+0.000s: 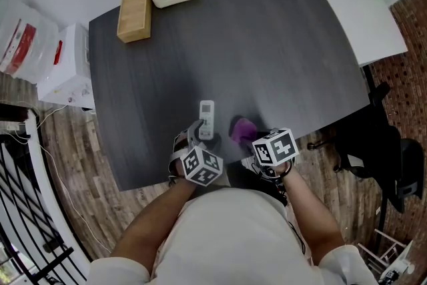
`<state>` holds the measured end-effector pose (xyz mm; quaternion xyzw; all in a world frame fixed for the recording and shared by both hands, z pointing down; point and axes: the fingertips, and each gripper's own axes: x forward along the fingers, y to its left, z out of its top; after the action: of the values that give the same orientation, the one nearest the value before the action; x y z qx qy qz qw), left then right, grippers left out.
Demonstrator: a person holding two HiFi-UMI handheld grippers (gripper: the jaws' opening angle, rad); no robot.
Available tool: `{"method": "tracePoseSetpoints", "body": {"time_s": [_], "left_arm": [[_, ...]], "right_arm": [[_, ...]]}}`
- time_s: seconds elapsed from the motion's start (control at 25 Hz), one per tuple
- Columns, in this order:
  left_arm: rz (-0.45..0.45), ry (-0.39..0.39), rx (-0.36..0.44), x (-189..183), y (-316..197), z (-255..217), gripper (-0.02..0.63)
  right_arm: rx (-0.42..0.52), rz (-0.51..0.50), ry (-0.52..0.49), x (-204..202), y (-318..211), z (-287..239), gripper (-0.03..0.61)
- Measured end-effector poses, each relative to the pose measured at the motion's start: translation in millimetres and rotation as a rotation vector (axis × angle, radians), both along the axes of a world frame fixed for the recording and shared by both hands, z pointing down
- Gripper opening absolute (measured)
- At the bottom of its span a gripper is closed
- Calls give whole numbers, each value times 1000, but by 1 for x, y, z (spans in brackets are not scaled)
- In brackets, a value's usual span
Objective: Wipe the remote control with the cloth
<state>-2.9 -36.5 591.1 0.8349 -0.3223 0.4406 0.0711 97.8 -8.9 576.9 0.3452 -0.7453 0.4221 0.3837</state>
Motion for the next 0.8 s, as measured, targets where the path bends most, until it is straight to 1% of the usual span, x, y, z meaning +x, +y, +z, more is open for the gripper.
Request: {"method": "tracePoseSetpoints", "body": {"time_s": [0.08, 0.16, 0.28, 0.44, 0.52, 0.6, 0.64, 0.68, 0.8], "left_arm": [[35, -28, -9, -1, 10, 8, 298], [49, -40, -33, -3, 16, 18, 299], [77, -19, -41, -1, 15, 20, 299], [74, 62, -81, -3, 15, 23, 298], [74, 89, -96, -3, 15, 23, 298], [48, 120, -104, -4, 12, 23, 292], [28, 146, -108, -6, 11, 23, 276], [9, 175, -113, -6, 10, 22, 273], [-32, 258, -133, -8, 11, 19, 251]], "right_arm": [[-3, -3, -5, -1, -1, 1, 124], [-8, -6, -11, -4, -1, 1, 124], [-14, -18, -12, -8, 0, 2, 124], [-18, -30, -5, -13, 0, 3, 124], [-13, -36, -5, -16, -2, 1, 124], [-6, -48, -3, -21, -4, 1, 124], [-2, -59, -1, -24, -5, 1, 124], [3, -74, 1, -29, -7, 2, 124], [28, -143, 18, -47, -15, 3, 124]]}}
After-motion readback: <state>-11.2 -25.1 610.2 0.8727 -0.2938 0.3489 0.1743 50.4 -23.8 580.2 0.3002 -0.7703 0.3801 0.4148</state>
